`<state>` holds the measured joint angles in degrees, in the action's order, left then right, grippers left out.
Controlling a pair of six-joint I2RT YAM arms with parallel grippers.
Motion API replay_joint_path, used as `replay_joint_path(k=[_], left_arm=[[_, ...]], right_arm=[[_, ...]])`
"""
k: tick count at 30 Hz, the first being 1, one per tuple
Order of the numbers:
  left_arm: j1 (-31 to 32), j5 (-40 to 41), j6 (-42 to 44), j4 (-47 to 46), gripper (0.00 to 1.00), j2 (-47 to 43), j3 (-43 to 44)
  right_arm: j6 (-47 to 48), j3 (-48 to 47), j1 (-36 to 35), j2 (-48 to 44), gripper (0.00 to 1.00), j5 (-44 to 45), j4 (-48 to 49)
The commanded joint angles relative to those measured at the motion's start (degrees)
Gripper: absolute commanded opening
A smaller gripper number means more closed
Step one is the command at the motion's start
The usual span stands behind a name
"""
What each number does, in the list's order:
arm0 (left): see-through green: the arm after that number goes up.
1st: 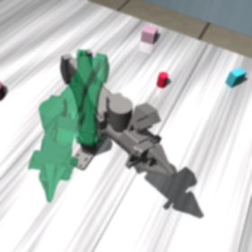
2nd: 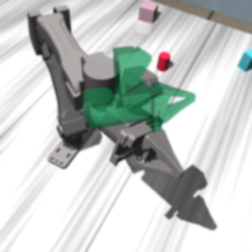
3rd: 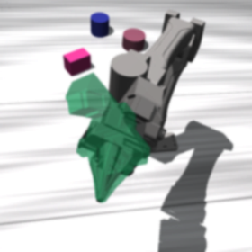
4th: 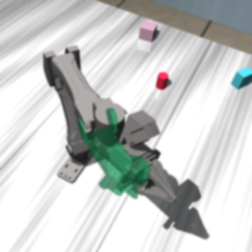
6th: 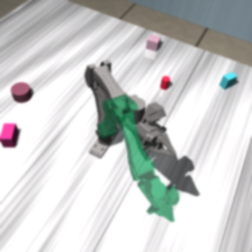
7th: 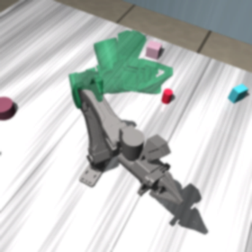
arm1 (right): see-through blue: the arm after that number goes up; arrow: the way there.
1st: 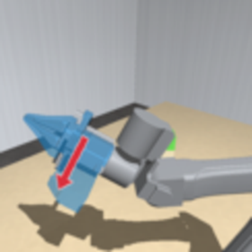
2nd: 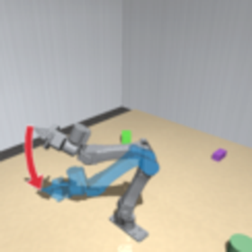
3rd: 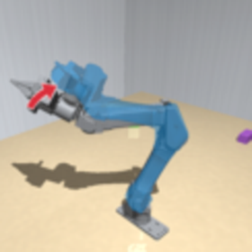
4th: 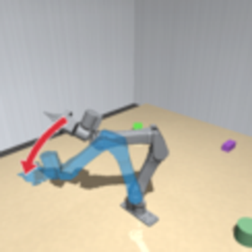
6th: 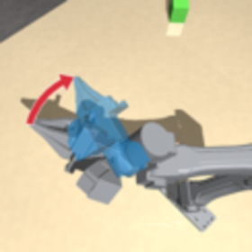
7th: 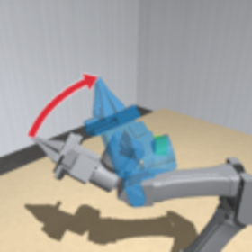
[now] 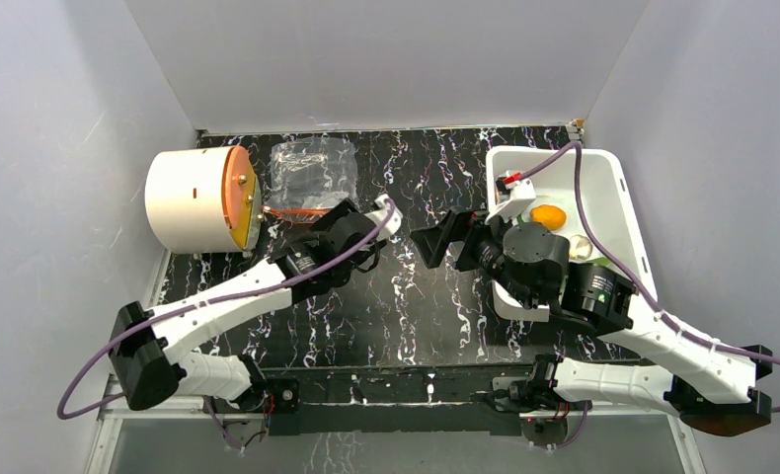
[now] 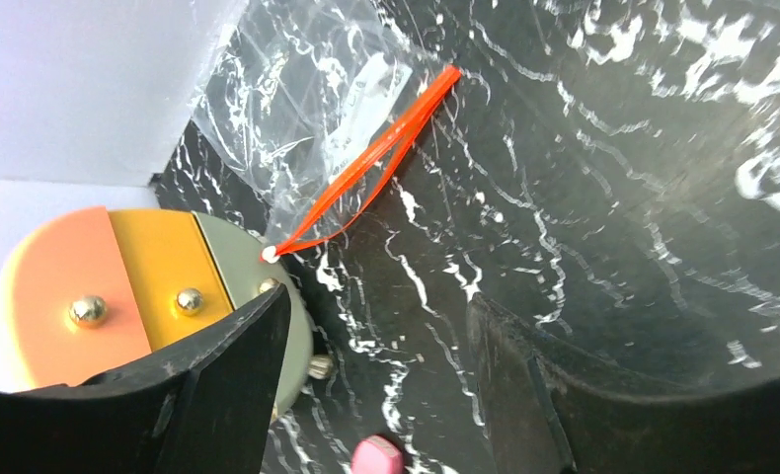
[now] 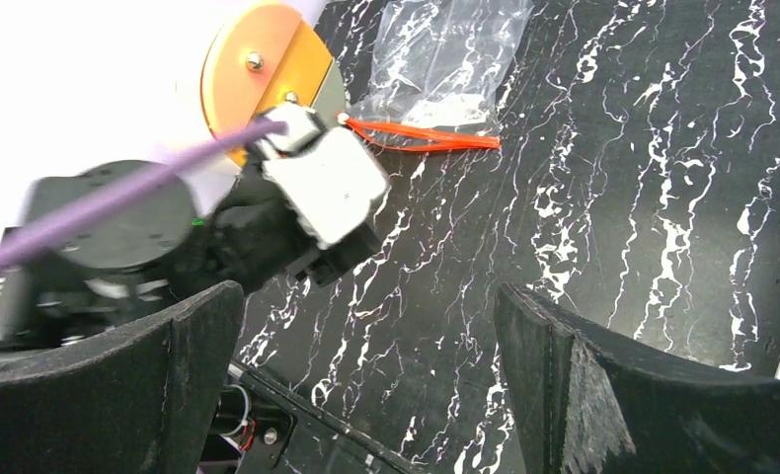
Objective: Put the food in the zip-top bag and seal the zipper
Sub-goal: Pick up the zipper food storage bag at the center of the board.
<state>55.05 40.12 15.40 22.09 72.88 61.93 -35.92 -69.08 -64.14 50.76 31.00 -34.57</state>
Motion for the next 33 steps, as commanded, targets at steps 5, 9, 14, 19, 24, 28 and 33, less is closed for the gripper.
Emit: replay_joint_path(k=[5,9,14,19,24,28,33], left_arm=[[-12.5,-7.0,19.8,-8.0,0.65,6.1,-0.2],[-17.2,-7.8,25.6,-11.3,0.63,11.1,-1.2],[-21.7,-12.7,29.1,-14.8,0.6,14.8,-2.2],[-25.4,-12.5,32.1,-21.4,0.54,20.0,-3.4],[-27.1,-12.8,34.2,-22.5,0.59,26.0,-1.2],[-28.4,-12.6,35.6,-25.7,0.6,29.6,-0.5],[-30.0,-12.3,37.6,-30.5,0.64,33.0,0.5]], right_arm=[[-0.2,0.2,-0.4,-3.0,0.98,-1.0,2.7],[-0.1,0.4,-0.4,-4.8,0.98,-1.4,3.0],[0.4,0.7,-0.3,-7.0,0.98,-2.2,4.5],[0.5,1.0,-0.4,-7.5,0.98,-2.5,5.3],[0.2,1.3,-0.4,-7.2,0.98,-3.2,5.4],[-0.3,1.6,-0.4,-7.2,0.98,-3.6,5.5],[-0.1,2.0,-0.4,-7.4,0.98,-3.9,6.5]])
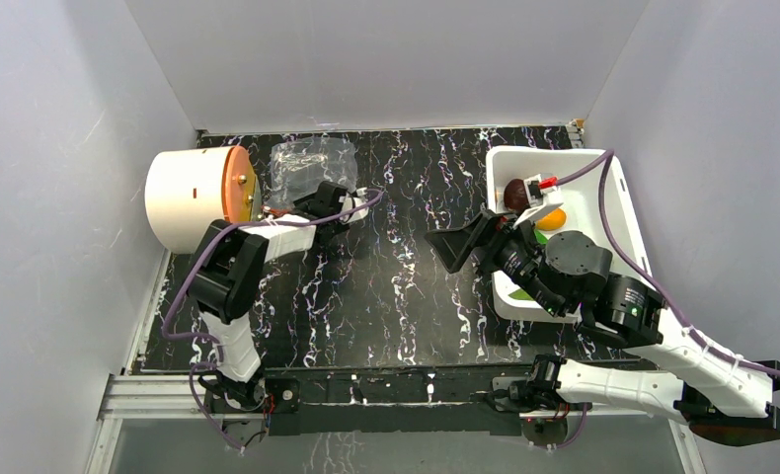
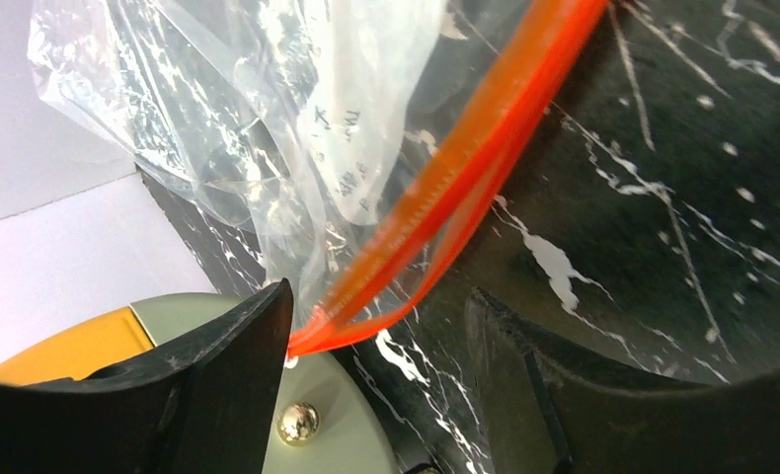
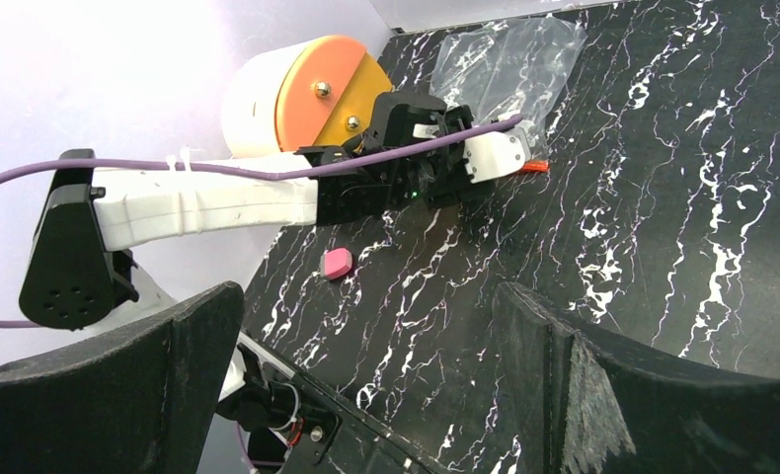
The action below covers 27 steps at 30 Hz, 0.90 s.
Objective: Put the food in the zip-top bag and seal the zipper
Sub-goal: Pick up the zipper food storage bag at the center of the board.
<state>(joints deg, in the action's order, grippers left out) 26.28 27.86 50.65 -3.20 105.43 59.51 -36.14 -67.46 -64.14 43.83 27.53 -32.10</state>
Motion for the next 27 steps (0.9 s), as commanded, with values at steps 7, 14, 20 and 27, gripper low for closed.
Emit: replay_joint_path(k=[7,14,20,27], left_arm=[[-2.1,-1.8,3.7,-7.6,0.49,3.0,4.3],[-2.1,-2.2,3.2,-7.9,0.32,3.3,4.0],[-2.1,-2.4,2.6,-8.1,0.09,2.4,4.3],[-2.0,-4.6,-3.4,-0.6,0.0,0.8,8.7]], right_arm=[[0.2,0.4,-0.4,-0.4,0.98,-0.7,4.7],[0.2,1.3,-0.4,-0.7,0.98,-0.9,5.6],[0.4,1.1,-0.4,-0.3,0.98,-1.4,5.7],[-0.4,1.7,-0.4,-0.8,0.98,-2.0,5.4]])
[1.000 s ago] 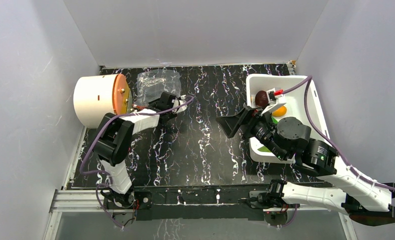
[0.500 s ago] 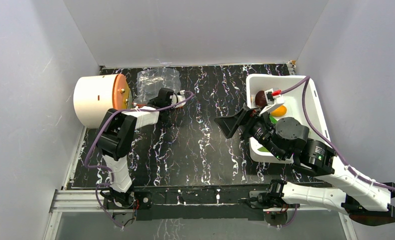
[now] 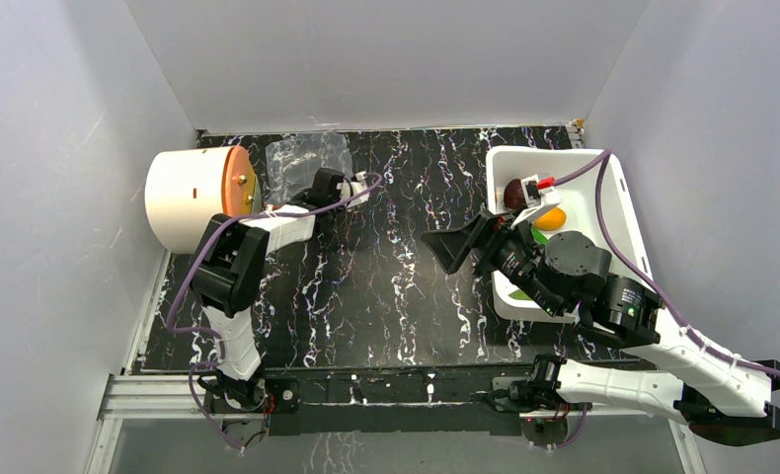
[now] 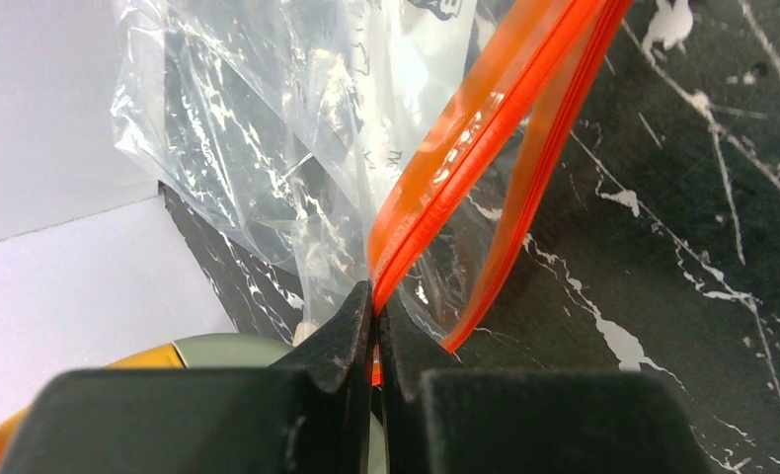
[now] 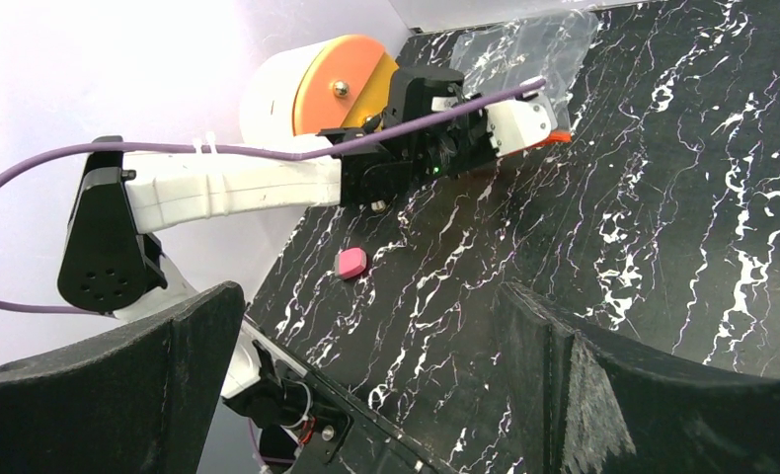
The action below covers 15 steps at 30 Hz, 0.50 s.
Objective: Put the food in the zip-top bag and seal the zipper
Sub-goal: Pick up the zipper food storage bag at the center of the board.
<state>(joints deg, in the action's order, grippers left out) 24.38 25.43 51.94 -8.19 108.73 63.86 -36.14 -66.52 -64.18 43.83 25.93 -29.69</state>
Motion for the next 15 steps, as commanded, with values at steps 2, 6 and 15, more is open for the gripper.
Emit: replay_joint_path(k=[2,6,15], left_arm=[[0.0,-3.4,-7.5,6.8,0.0,-3.7,5.6],[0.4,-6.2,-15.0,12.4,0.0,-7.7,8.6],[0.5,-17.0,-30.6,19.7,0.0,-22.7,7.8]], right_arm=[[-0.9,1.3,-0.3,-1.1,0.98,-0.3,3.0],[-2.1,2.5,-0.3,-1.2,0.98,0.3,2.9],[-5.4,2.9,-0.3,2.7,0.96,1.8,0.0]])
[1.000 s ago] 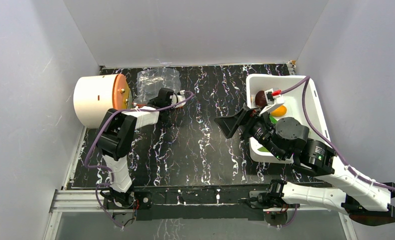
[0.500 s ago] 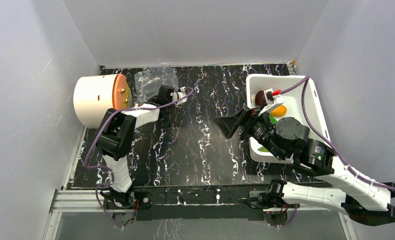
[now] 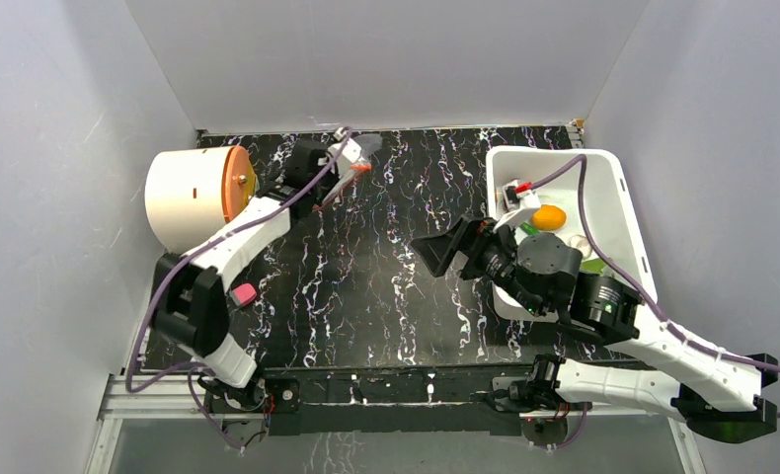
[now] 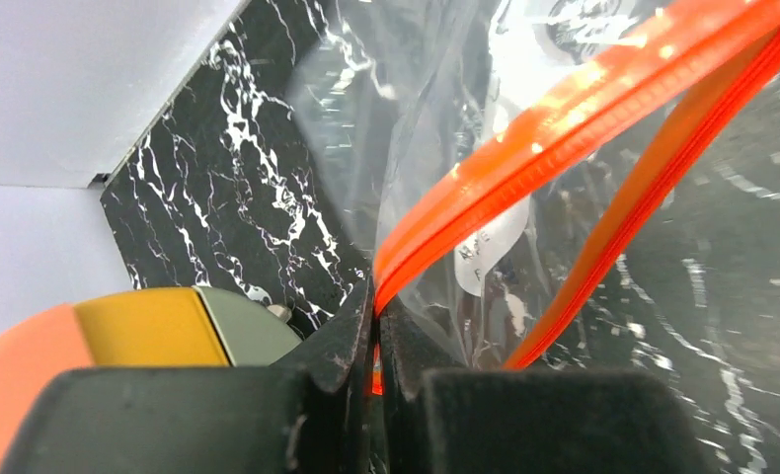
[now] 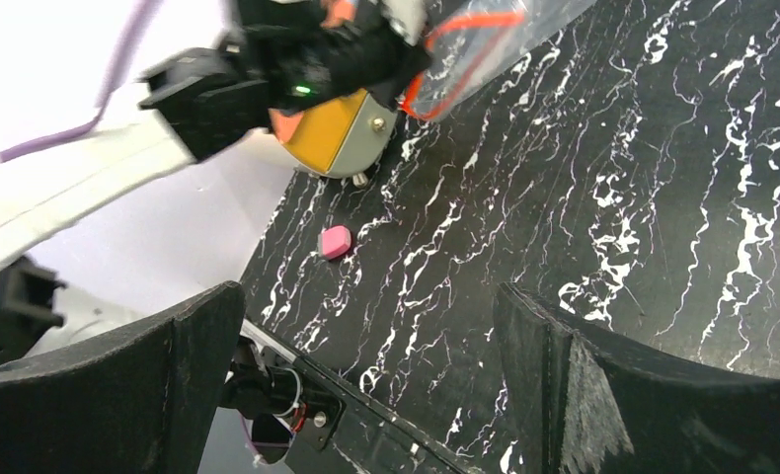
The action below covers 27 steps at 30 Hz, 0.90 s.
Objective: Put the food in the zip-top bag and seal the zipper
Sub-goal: Pick up the zipper food storage bag at the center of the board, then open the zipper of the food storage bag.
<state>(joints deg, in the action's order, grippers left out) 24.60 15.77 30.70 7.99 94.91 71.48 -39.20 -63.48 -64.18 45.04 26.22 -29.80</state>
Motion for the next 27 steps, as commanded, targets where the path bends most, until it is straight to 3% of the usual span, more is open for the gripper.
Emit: replay_joint_path(k=[1,5,16,19,24,27], left_arm=[[0.3,-9.0,-11.1,3.6,0.0,-10.9,-0.4],[0.3,-14.5,-17.6,3.1,0.0,-18.9,-3.7],[0.3,-28.8,-36.7,4.2,0.0,-30.2,-9.3],[0.3,-33.8,-42.9,4.8,0.0,-31.8,-9.7],[0.3,-35.4,-49.5,9.3,0.0,-33.0,-10.1],[0.3,-34.0,-50.8,12.3,0.0,-33.3,-10.3]], right_arm=[[-2.9,-0.2,-0.3,2.1,0.95,1.4,0.0],[-4.7,-0.6,-0.3,5.0,0.87,0.7,1.4],[-12.3,-0.7,-0.4,13.1,0.5,1.6,10.4],[-12.8,-2.1,-0.4,16.7,0.49,1.0,11.6],[-12.8,-4.6,-0.3,22.4,0.48,-1.6,15.9],[-13.2,-6.0,-0.3,25.4,0.55,-2.9,19.4]])
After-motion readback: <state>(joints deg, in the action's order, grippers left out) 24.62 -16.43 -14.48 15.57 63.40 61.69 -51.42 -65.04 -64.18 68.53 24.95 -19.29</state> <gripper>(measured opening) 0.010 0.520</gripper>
